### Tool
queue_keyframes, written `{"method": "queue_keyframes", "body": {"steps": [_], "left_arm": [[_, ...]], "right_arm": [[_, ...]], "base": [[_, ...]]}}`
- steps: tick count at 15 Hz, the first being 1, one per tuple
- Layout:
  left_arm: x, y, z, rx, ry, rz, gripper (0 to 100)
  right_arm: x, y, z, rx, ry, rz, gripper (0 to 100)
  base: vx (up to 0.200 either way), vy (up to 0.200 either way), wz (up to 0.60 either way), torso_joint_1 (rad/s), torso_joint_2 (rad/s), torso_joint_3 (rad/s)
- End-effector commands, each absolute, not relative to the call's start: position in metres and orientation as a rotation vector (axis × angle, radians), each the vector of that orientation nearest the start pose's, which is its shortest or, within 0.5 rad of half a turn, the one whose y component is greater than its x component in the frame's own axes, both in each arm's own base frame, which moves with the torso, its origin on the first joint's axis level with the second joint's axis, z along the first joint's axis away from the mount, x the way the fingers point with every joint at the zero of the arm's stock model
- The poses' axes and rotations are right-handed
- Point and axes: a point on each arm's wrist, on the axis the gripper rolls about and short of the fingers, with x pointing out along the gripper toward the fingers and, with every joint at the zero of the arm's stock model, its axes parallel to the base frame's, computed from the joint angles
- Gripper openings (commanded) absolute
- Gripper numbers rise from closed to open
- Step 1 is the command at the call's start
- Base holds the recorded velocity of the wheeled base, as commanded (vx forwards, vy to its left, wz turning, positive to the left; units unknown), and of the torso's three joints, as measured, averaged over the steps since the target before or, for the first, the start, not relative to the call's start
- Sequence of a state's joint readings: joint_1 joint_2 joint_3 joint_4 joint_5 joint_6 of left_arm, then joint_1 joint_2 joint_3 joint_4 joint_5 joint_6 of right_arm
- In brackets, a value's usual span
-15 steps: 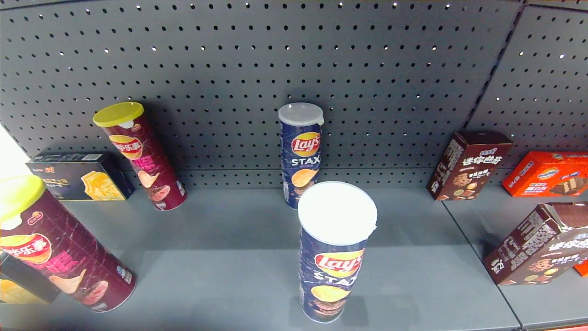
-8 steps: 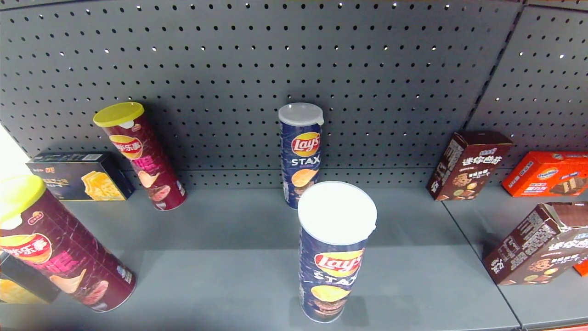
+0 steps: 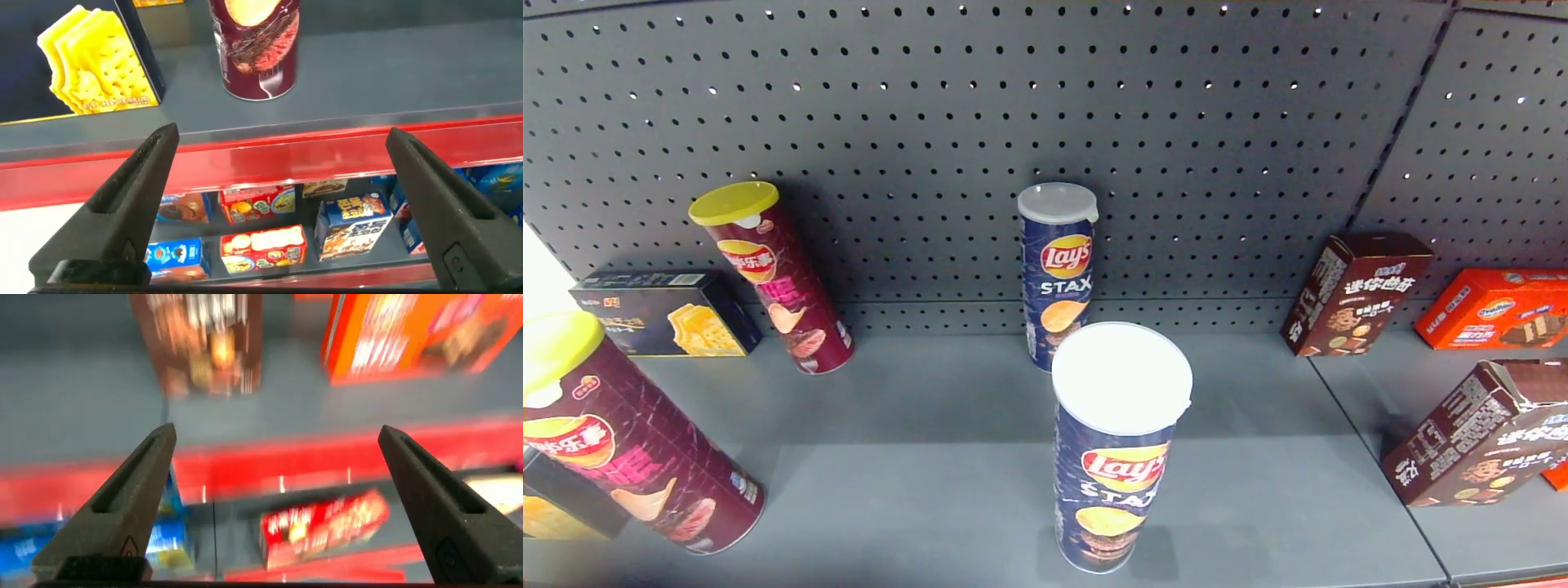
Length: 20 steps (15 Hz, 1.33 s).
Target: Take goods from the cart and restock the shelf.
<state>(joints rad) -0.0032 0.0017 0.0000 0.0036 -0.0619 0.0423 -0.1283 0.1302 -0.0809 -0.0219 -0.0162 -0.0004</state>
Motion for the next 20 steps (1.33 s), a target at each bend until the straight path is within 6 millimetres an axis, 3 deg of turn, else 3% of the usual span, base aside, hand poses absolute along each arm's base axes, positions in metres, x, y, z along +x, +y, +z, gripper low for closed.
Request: {"method": "queue_keyframes", "body": {"steps": [1,3,5,8,15,20], "left_arm": [[-0.023,-0.001,0.075,0.043,0.005,-0.068,100],[-0.023,-0.001,0.075,0.043,0.003,-0.068,100],[-0.023,-0.001,0.075,0.043,0.003,-0.068,100],[-0.023,-0.001,0.075,0.043,0.003,-0.068,100],[-0.023,-0.001,0.075,0.041,0.003,-0.068,100],[-0.023,-0.001,0.075,0.04,0.003,-0.068,100]], "right_arm": [[0.008,0.0,0.184,0.004,0.038,-0.034,100],[0.015,0.002,0.201,-0.002,0.035,0.078,100],[0.037,0.007,0.232,-0.052,0.034,0.274,100],[0.068,0.021,0.254,-0.135,0.06,0.481,100],[0.122,0.073,0.277,-0.233,0.111,0.771,100],[0.142,0.094,0.27,-0.278,0.165,0.85,100]], "base": [[0.0,0.0,0.0,0.0,0.0,0.0],[0.0,0.0,0.0,0.0,0.0,0.0],[0.0,0.0,0.0,0.0,0.0,0.0],[0.0,0.0,0.0,0.0,0.0,0.0],[0.0,0.0,0.0,0.0,0.0,0.0],[0.0,0.0,0.0,0.0,0.0,0.0]]}}
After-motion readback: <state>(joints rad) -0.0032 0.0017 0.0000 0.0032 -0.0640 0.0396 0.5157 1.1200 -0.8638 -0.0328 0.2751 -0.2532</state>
